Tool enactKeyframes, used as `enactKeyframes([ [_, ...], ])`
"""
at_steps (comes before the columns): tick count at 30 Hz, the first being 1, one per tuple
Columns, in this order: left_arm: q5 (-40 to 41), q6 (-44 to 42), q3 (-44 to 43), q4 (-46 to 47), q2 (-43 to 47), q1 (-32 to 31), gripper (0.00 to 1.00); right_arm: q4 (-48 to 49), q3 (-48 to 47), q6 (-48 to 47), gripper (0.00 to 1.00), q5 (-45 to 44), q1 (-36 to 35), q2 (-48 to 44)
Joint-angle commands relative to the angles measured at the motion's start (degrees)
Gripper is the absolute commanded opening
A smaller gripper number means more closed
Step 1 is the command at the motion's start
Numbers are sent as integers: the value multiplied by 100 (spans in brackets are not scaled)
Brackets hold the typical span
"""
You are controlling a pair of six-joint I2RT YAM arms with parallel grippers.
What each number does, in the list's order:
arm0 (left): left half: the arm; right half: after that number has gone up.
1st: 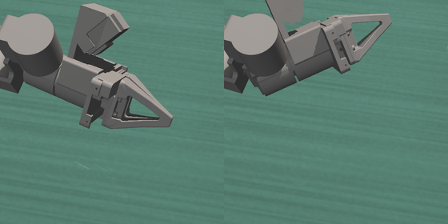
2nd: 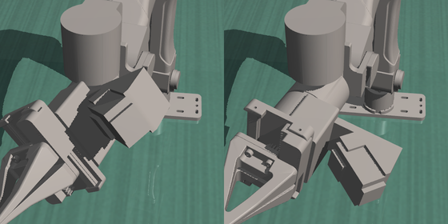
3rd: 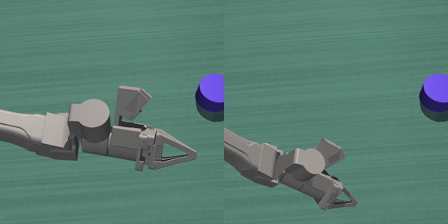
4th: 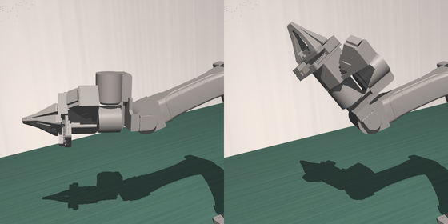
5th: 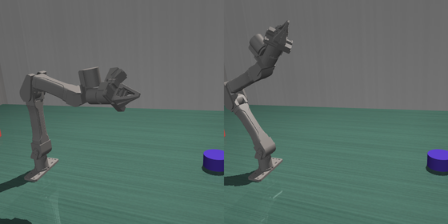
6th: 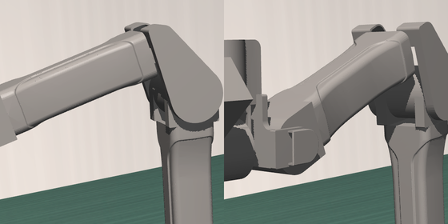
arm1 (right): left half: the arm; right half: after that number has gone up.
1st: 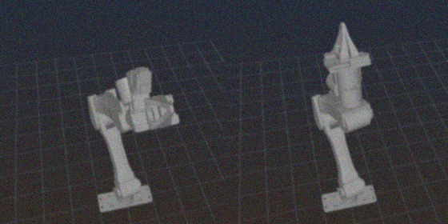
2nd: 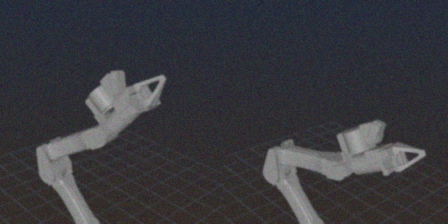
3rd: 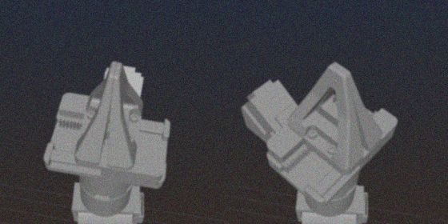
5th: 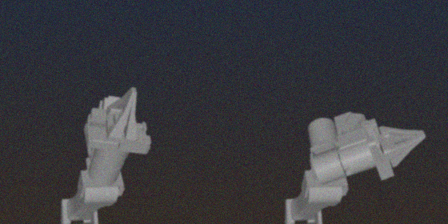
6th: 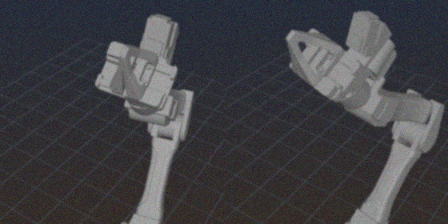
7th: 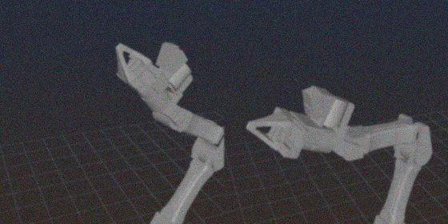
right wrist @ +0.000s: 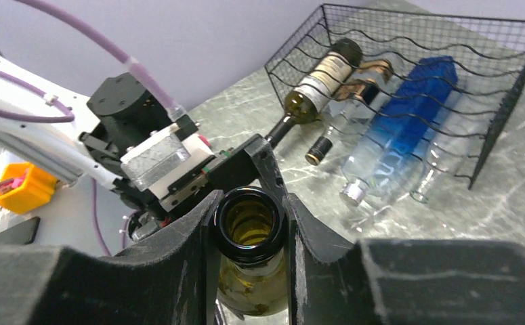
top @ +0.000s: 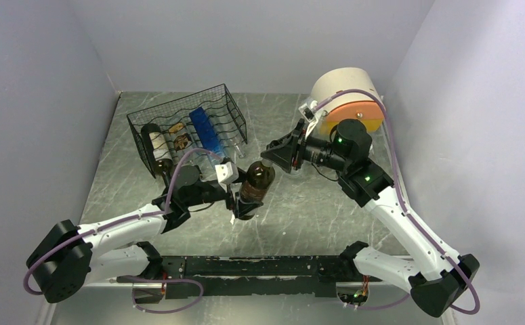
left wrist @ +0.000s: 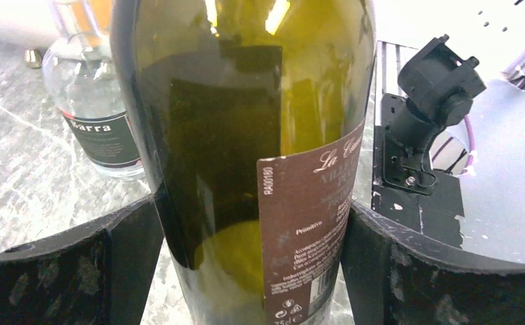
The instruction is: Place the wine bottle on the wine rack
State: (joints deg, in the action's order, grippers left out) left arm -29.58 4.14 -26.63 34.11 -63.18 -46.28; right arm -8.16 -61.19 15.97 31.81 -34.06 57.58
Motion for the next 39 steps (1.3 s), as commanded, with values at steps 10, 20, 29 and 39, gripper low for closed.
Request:
enactKeyframes([
  [10,-416,81,-152,907,143,-33,58,826,-34,48,0,1125,24,-206],
  [20,31,-1412,-769,474,-2,-30,7,-335,-501,-139,65,-241,22,-373],
  [29,484,-4543,-1837,4,-529,-36,7,-1601,-1390,-376,72,-1898,22,-467],
  [39,1141,-7368,-2705,-515,-1224,-36,7,-2473,-1767,-453,73,-2711,18,-677],
])
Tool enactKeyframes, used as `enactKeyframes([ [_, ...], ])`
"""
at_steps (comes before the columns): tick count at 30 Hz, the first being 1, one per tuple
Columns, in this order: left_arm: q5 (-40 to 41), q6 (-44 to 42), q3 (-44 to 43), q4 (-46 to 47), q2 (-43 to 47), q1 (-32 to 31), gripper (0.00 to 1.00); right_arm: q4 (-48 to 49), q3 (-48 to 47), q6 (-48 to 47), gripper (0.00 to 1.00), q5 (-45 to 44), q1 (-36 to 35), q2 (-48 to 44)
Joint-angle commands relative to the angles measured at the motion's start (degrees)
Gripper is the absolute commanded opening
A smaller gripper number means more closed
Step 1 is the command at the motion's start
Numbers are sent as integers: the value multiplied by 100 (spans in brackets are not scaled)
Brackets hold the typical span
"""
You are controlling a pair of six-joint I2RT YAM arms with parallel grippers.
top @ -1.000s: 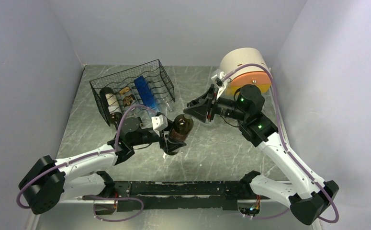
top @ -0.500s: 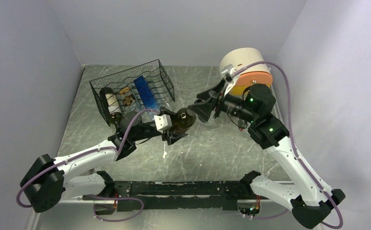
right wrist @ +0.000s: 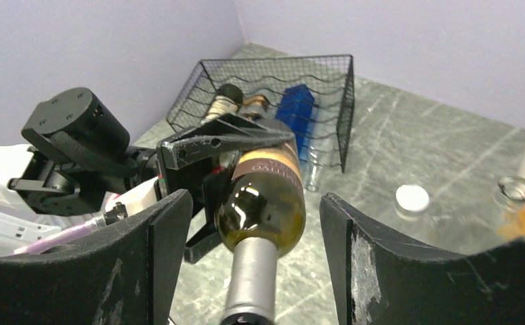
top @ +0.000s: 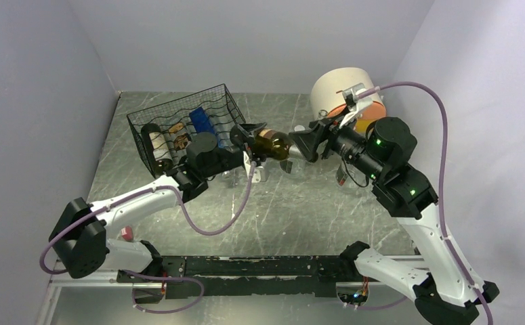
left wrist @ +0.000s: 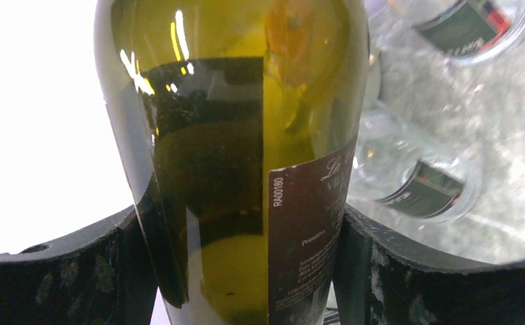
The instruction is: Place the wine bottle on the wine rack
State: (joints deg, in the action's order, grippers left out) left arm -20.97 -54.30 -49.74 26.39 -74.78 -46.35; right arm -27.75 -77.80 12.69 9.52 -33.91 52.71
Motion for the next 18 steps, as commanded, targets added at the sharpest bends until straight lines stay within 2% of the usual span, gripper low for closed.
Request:
enactKeyframes([
  [1,303,-1712,-447,210,-73,-24,7,-616,-96,-159,73,-568,7,-225],
  [5,366,-2373,-719,-199,-100,-28,7,-1058,-25,-317,73,-911,-1,-311],
  [9,329,-3181,-618,-128,-10,-23,7,-1393,199,-552,73,-1027,7,-404],
  [18,327,-3938,-651,-55,-94,-33,7,-1676,551,-808,74,117,2,-278],
])
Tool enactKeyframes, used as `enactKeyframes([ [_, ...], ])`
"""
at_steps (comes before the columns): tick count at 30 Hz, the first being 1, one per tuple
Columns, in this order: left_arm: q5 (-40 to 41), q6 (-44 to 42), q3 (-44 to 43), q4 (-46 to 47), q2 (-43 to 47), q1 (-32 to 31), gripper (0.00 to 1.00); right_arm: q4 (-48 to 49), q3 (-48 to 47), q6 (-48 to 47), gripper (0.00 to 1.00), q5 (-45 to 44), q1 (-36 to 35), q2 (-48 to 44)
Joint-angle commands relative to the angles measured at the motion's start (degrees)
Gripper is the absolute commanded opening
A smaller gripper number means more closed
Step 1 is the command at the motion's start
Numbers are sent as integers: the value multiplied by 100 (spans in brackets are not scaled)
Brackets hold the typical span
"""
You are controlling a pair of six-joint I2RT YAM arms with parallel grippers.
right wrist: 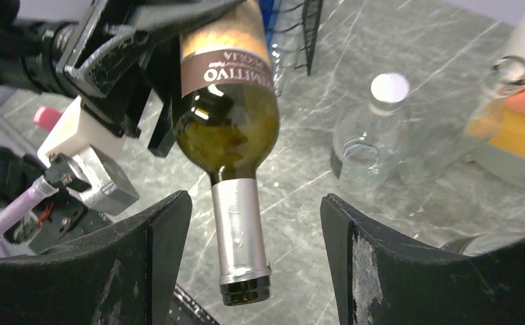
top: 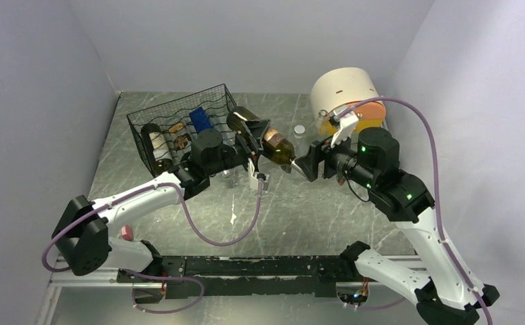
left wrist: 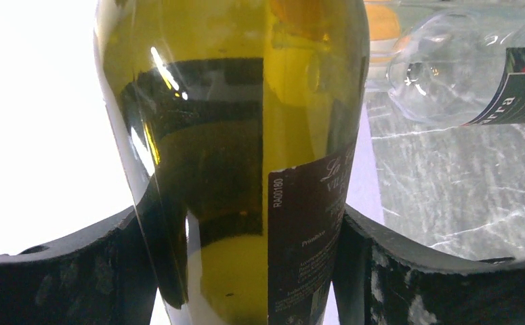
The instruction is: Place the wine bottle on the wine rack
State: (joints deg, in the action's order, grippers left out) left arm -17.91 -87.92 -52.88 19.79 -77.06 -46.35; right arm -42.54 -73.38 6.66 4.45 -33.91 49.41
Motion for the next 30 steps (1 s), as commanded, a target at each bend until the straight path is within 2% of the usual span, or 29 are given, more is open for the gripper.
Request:
enactKeyframes([
  [1,1,-606,-329,633,122,-35,7,-215,137,-203,74,658,7,106],
  [8,-19,-712,-327,658,138,-58,7,-157,359,-115,74,460,8,353],
  [15,-2,-820,-345,696,121,-81,7,20,484,-99,70,695,6,641],
  [21,-141,-726,-543,358,151,-86,7,168,557,-32,61,715,2,804],
  [30,-271,-708,-559,467,176,-111,7,227,521,135,51,451,7,1054],
])
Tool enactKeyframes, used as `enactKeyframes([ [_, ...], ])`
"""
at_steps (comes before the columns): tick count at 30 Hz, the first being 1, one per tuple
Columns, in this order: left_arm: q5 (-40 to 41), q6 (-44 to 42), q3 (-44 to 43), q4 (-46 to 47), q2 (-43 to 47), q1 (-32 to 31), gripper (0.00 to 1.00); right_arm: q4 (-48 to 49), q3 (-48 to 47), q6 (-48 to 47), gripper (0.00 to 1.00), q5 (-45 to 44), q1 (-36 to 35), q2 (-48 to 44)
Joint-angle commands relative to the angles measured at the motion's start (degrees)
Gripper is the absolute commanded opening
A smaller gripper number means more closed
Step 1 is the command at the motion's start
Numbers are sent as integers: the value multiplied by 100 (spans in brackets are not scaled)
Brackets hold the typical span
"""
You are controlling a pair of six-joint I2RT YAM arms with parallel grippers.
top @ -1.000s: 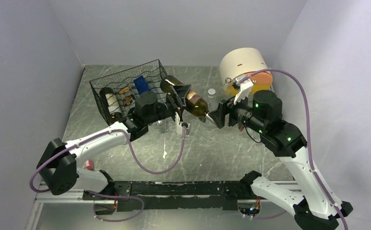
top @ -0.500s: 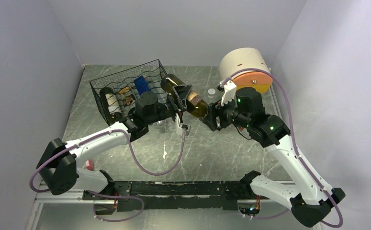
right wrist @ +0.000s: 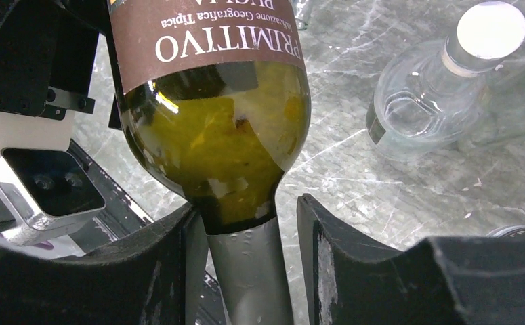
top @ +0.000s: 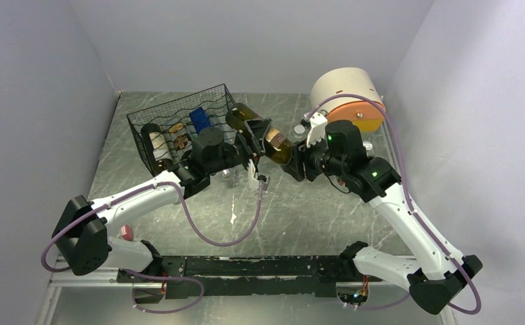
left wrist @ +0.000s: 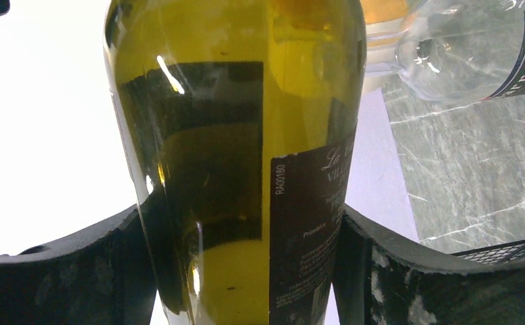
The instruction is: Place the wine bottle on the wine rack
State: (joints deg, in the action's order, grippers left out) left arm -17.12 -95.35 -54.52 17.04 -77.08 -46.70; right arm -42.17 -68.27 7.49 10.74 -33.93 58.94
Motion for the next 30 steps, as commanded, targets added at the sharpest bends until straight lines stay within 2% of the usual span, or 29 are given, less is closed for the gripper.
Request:
enactKeyframes([
  [1,-380,73,-393,786,192,-79,7,199,1,44,51,-145,7,121],
  [3,-421,107,-415,786,210,-88,7,233,-5,36,47,-126,7,155],
  [5,-420,165,-427,791,226,-86,7,240,-21,27,39,-106,8,198],
  [10,-501,362,-420,706,310,-85,7,318,-5,25,1,-79,5,178],
  [12,-511,429,-411,684,324,-91,12,342,-9,25,0,-102,11,151],
  [14,-539,491,-389,683,335,-86,25,383,-30,27,0,-118,10,124],
  [15,-552,517,-366,701,338,-89,35,405,-44,32,0,-127,10,112],
  [16,-567,560,-329,753,342,-90,49,440,-57,38,0,-156,8,93],
  [21,-457,542,-107,975,307,-93,97,658,-98,157,0,-457,10,-48],
  [22,-338,446,-92,989,273,-107,100,729,-84,198,0,-525,8,-90],
  [30,513,767,202,1639,212,-413,99,1289,-89,398,0,-917,10,-208],
])
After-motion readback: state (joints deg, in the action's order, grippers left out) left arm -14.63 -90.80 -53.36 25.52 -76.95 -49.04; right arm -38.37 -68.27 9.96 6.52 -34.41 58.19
